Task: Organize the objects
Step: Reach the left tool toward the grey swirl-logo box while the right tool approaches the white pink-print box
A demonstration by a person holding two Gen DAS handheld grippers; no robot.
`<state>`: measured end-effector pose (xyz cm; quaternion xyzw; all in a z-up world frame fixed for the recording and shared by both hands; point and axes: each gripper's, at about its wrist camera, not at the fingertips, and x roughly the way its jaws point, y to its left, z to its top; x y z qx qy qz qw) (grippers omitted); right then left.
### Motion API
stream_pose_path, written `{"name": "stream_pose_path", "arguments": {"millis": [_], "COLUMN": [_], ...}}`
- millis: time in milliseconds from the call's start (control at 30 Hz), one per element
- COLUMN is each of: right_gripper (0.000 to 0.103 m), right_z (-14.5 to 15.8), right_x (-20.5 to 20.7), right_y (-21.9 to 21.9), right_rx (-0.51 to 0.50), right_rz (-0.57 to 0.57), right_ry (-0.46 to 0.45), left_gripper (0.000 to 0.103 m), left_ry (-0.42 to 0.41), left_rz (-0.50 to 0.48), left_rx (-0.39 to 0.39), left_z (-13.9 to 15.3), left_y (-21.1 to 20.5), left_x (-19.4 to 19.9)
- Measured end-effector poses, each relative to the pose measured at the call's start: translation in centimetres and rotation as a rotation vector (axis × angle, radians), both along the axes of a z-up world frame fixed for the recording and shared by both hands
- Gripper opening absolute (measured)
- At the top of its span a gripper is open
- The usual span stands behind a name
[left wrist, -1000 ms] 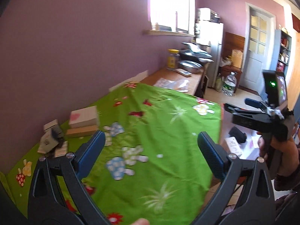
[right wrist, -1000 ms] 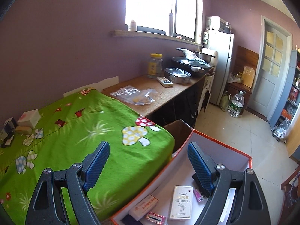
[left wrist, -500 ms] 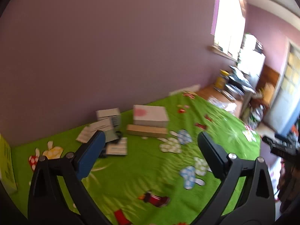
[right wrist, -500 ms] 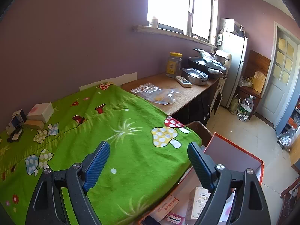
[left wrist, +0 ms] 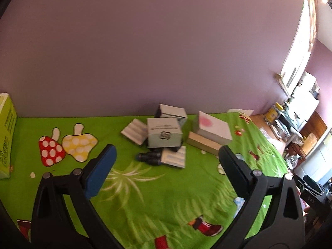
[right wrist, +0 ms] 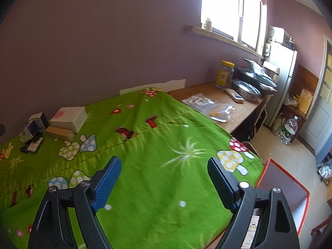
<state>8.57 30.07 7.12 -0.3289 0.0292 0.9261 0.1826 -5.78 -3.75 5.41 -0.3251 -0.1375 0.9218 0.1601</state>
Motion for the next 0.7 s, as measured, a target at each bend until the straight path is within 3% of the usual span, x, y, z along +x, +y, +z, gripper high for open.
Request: {"name": "stream_pose_path", "arguments": {"millis": [267,700], "right_gripper": [0.086,0.086], "right_z": [-0.1,-0.5], "right_x": [-2.6,-7.4], "right_y": [-3.3,-8.5], "right_rx": [-0.004,0.035], "right_rz": [0.088,0.234], "right_ry": [-0.003,-0.033], "left_gripper": [0.100,0.100], "left_ry": [-0.027,-0.101], "left_rz": [0.081,0.161], "left_rx": [0.005,-0.069], "left_z": [-1.0,-3.6], "left_y": [-2.0,-3.4], "left_x": [-0.6,-2.1]}}
